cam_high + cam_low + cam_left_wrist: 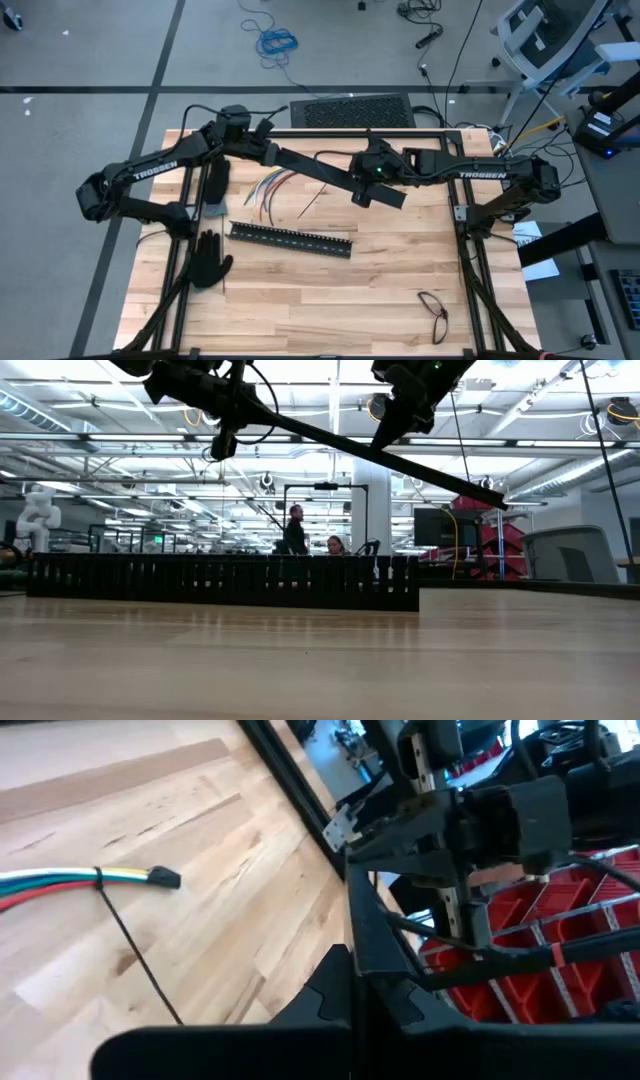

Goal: Ziptie cables

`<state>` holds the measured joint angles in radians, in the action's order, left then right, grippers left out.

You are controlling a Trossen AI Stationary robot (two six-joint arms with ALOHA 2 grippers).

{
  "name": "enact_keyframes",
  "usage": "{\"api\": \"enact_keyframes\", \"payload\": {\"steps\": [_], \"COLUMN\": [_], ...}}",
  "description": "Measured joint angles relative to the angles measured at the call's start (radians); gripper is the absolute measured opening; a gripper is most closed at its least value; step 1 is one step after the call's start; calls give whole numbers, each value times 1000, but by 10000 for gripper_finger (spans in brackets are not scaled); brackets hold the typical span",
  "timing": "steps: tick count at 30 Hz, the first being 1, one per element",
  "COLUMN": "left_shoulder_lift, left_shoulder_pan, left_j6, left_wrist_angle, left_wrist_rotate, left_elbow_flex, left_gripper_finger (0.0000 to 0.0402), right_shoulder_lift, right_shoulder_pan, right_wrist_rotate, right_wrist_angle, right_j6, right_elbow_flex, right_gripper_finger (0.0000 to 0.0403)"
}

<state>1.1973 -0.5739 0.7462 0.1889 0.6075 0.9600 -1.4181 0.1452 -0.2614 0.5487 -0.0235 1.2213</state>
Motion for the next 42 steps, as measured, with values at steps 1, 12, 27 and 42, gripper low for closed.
{"api": "enact_keyframes", "payload": {"steps": [1, 12, 27, 42], "left_shoulder_lift": [0, 2, -1, -1], "left_shoulder_pan": [0, 3, 245, 416], "left_j6": [-13, -115, -1165, -1594], "left_wrist_angle": [4, 50, 398, 412], "left_wrist_rotate": [0, -23, -560, -818], "left_elbow_flex": [1, 0, 146, 155], "left_gripper_finger": [3, 1, 0, 0], "right_shoulder_lift": [0, 4, 5, 5], "right_shoulder_pan": [1, 0, 184, 221], "right_wrist_rotate": [3, 125, 572, 707], "right_wrist_angle": [-8, -113, -113, -81], "right_j6": [-6, -96, -287, -311], "right_elbow_flex": [0, 3, 88, 87], "right_gripper_finger": [18, 177, 246, 235]}}
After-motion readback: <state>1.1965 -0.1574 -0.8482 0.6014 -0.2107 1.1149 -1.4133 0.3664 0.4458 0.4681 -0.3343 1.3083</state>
